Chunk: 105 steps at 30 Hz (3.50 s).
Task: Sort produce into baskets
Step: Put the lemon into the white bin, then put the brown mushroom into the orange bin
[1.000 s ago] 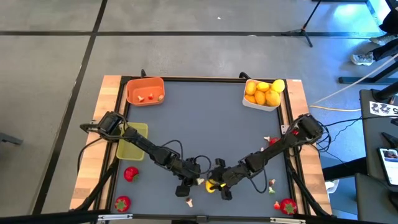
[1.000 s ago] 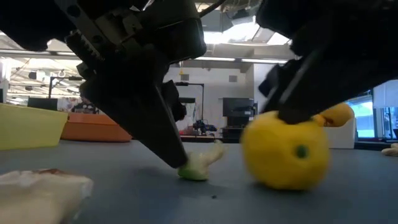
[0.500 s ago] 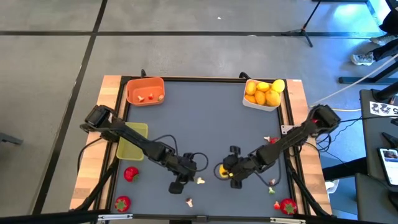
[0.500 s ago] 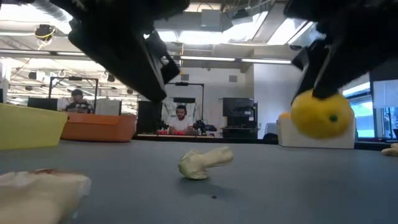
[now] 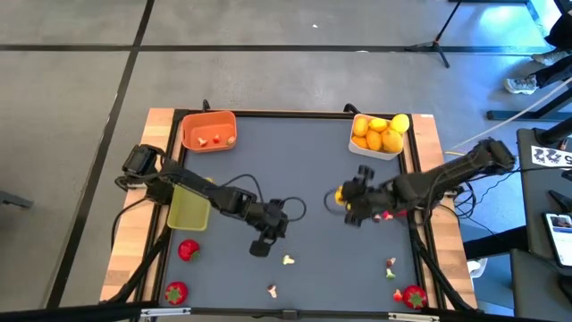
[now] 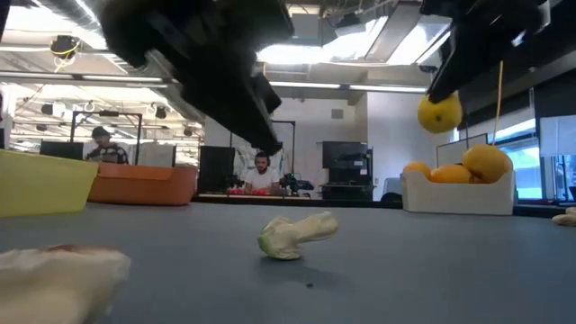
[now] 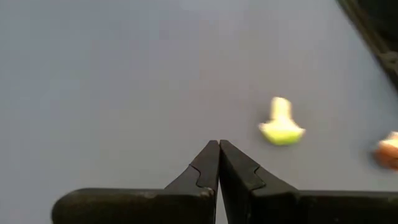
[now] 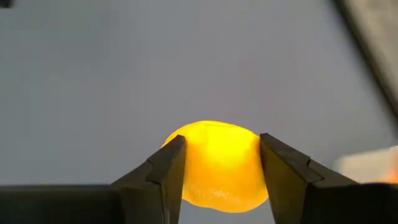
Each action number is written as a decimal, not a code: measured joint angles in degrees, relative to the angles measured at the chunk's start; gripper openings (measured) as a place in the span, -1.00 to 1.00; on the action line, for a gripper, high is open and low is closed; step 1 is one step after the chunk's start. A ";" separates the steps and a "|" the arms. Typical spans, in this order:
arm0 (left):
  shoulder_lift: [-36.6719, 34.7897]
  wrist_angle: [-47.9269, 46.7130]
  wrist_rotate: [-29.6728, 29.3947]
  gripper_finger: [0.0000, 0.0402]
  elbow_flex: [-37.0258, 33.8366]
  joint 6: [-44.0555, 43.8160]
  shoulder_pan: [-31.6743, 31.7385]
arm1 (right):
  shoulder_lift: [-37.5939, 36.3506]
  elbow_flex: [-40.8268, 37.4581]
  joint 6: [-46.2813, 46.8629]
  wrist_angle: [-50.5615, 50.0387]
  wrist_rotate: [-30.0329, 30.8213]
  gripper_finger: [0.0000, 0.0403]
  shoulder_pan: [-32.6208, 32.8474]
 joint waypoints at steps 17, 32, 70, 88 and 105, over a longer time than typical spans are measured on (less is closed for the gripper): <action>0.00 -4.50 -3.94 -0.97 0.00 -1.37 8.55 | -9.66 0.00 -15.78 -4.00 3.63 -0.17 -35.04; 0.24 -5.94 -12.40 -0.97 -3.76 -7.59 5.33 | -2.09 0.00 -21.51 3.44 -1.47 -0.17 -57.37; 0.26 -4.32 -12.74 -0.97 -5.55 -8.22 4.42 | 4.53 11.49 -21.26 -8.25 -2.36 0.46 -50.74; -11.90 -9.56 -12.87 -0.97 -5.53 -7.41 2.15 | -1.15 11.06 -6.58 -25.15 -20.67 0.46 -19.50; -13.33 -11.50 -20.59 -0.97 -5.53 -8.55 -6.21 | -1.11 -9.90 11.64 -13.97 -33.89 0.46 -6.41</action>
